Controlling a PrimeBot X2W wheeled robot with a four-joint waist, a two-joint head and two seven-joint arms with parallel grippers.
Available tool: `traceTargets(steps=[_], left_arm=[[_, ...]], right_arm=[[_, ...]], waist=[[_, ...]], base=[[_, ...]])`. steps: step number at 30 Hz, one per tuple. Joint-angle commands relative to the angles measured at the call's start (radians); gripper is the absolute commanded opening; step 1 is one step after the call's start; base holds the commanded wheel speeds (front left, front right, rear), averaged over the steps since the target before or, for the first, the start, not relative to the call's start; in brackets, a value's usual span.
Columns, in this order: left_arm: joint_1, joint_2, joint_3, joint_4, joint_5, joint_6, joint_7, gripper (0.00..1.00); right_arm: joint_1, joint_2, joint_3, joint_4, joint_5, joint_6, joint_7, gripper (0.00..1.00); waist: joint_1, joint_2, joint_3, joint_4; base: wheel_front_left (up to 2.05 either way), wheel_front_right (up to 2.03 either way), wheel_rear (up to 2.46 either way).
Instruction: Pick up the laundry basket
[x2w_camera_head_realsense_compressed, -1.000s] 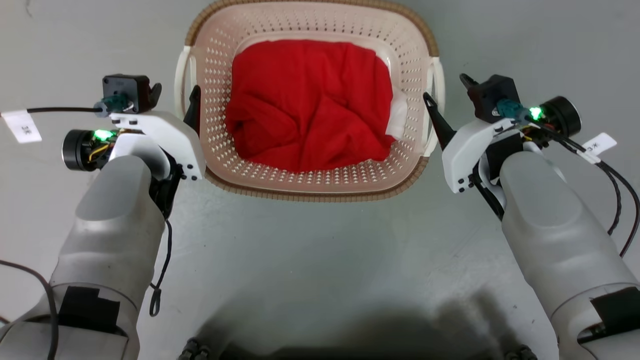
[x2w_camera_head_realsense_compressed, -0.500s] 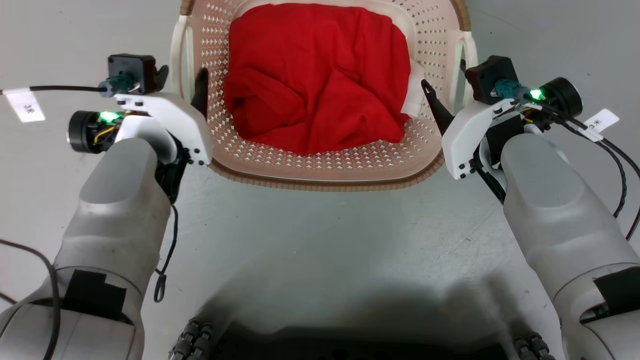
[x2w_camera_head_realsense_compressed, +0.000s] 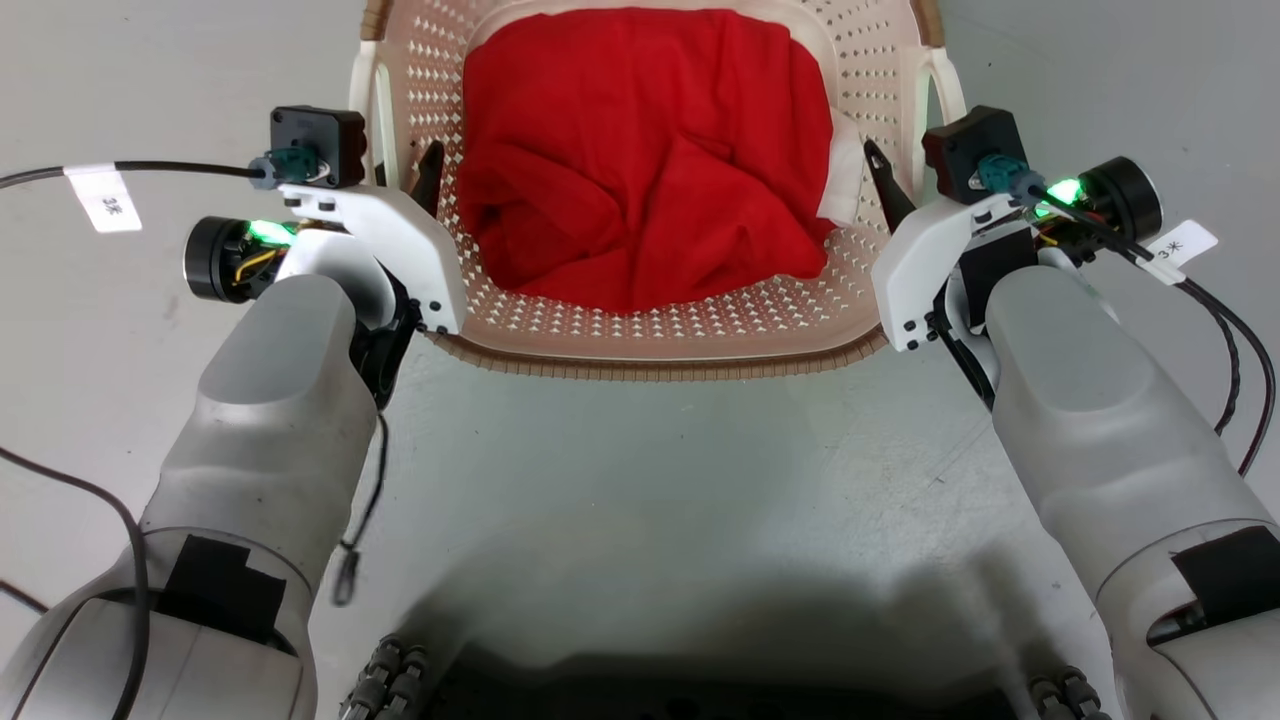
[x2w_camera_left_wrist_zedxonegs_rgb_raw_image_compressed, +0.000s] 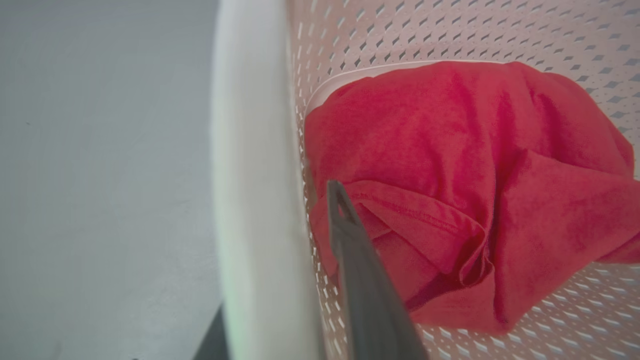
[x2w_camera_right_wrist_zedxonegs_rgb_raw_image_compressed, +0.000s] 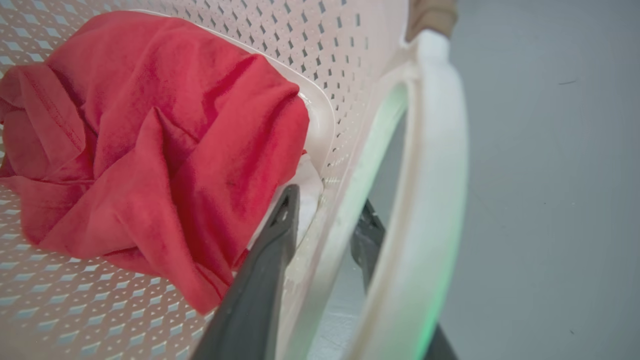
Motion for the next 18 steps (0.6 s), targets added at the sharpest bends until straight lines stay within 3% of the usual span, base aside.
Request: traceTargets(steps=[1,10,18], left_arm=[[0.004,0.031,-0.009,0.007,0.000,0.003,0.005,0.00],[0.053,0.014,-0.065,0.011,-0.045,0.003,0.031,0.00],[0.118,0.009,-0.122,-0.002,-0.098,0.002,0.089,0.00]], right_arm=[[-0.002,-0.033,0.012,0.008,-0.008,0.000,-0.003,0.00],[0.030,-0.031,0.049,0.028,0.010,0.000,0.007,0.00],[0.091,-0.027,0.135,0.032,0.095,0.000,0.054,0.00]], waist=[[-0.0001,0.0000,-0.008,0.002],[-0.0001,0.0000,-0.088,0.008],[-0.0001,0.0000,-0.212,-0.002]], base=[[0.00,0.00,0.00],[0.00,0.00,0.00],[0.00,0.00,0.00]])
